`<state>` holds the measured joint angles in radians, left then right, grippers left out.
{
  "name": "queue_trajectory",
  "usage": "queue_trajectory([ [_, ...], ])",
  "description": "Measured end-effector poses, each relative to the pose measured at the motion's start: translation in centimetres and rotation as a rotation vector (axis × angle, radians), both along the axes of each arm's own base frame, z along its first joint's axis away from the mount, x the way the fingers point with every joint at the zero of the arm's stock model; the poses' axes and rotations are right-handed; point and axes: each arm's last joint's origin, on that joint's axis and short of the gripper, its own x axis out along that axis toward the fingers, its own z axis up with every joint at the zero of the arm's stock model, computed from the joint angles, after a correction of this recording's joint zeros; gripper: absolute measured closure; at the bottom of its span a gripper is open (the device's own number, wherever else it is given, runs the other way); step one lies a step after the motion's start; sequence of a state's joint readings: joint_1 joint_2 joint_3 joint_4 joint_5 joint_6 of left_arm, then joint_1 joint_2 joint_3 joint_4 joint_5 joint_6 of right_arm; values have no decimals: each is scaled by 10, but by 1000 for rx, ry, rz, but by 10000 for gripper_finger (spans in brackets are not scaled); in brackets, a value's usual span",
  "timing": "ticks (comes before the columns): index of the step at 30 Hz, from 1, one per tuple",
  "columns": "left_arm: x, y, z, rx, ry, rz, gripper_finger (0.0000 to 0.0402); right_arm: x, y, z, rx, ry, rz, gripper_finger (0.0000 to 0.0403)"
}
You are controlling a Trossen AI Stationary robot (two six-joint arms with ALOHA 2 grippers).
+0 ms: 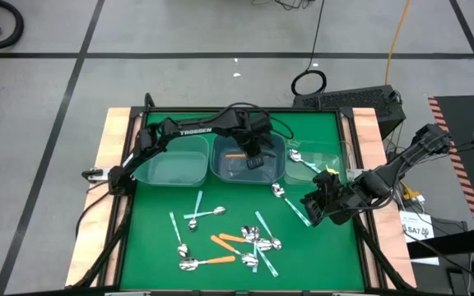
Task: Sort silverware by color (type)
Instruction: Put the orange spoon into the blue bin, then put the blue spoon into the green bin
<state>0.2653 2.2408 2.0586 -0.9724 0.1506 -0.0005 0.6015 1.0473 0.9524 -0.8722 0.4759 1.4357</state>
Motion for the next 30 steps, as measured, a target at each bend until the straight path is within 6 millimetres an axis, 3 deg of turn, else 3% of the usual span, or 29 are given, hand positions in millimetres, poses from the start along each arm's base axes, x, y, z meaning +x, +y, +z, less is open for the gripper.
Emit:
queue_trajectory([
  [11, 6, 3, -37, -36, 115, 100, 372, 1, -2, 0, -7, 6, -9, 280],
  [21, 6, 3, -37, -86, 120, 196, 369, -2, -3, -2, -31, 62, 63, 280],
  [25, 4, -2, -18, -104, 157, 223, 368, -2, 0, -2, 6, 77, 97, 280],
  [30, 7, -19, 31, -91, 87, 181, 368, -3, 4, -2, 0, 82, 161, 280],
])
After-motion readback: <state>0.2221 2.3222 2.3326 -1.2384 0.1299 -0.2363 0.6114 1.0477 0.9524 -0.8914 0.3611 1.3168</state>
